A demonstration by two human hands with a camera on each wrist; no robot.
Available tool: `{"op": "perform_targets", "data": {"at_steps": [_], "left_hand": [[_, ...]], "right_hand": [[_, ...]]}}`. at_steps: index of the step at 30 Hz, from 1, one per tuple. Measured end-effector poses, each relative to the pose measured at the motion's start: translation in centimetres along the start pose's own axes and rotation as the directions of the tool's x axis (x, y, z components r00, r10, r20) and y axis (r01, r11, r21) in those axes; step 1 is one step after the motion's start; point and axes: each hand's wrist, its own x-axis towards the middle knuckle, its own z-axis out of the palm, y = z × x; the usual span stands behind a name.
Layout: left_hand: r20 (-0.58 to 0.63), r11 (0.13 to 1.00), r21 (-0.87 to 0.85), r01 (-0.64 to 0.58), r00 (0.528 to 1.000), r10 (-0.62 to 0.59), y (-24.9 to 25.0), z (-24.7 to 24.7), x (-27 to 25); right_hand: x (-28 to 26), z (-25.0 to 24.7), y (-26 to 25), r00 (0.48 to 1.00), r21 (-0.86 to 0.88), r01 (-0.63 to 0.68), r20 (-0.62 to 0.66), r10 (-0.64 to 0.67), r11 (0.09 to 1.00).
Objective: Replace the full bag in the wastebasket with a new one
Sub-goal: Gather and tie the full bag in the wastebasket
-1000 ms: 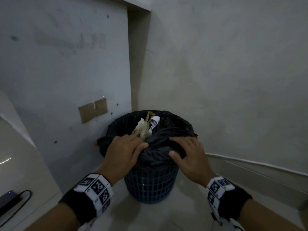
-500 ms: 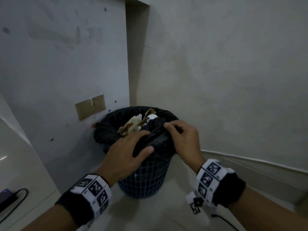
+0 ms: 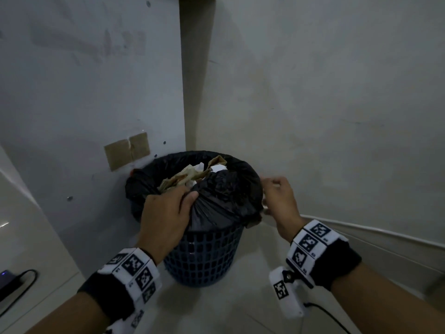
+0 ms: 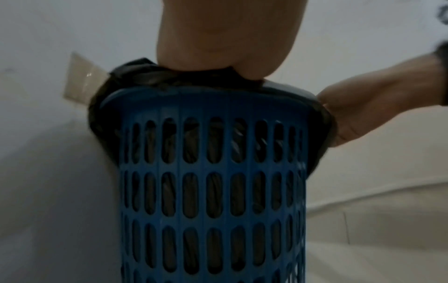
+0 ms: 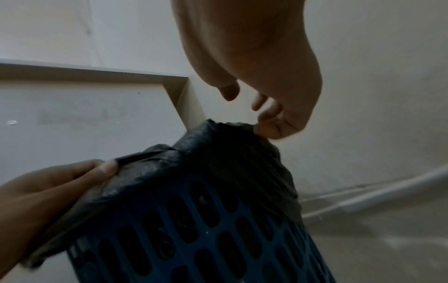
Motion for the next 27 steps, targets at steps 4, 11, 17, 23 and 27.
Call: {"op": "perform_targets", "data": {"at_steps": [4,11,17,23,27], "left_hand": [[-0.081,0.972,0.147,-0.184,0.977,0.198,2.4,0.0,-0.4],[0.240,0.971,0.023,-0.239,0.944,0.227,4.4,1.4,-1.3],[0.273,0.975,0.032,-0.219,0.941,0.202,4.0,1.8,-1.5],[0.107,0.981,-0.045,-0.190,0.975,0.194,2.5,1.2,-1.6],[0.002,0.998,-0.057,-0.004,1.000,0.004,0.5,-0.5,-0.8]], "right_hand": [[-0.9,-0.8,1.6,0.741,0.121,-0.655,0.294,0.604,0.745],[-0.6,-0.5,2.0,0.732,0.131,-0.627,0.437,0.523,0.768],[1.6,-0.9,-2.7,0.967,0.626,-0.250,0.127,0.219,0.738],[-0.8,1.2,-3.4,0.977,0.173,0.185,0.073,-0.200,0.967],[-1.0,1.0,-1.2,0.815,-0.174,0.578,0.083,-0.573,0.797]]}}
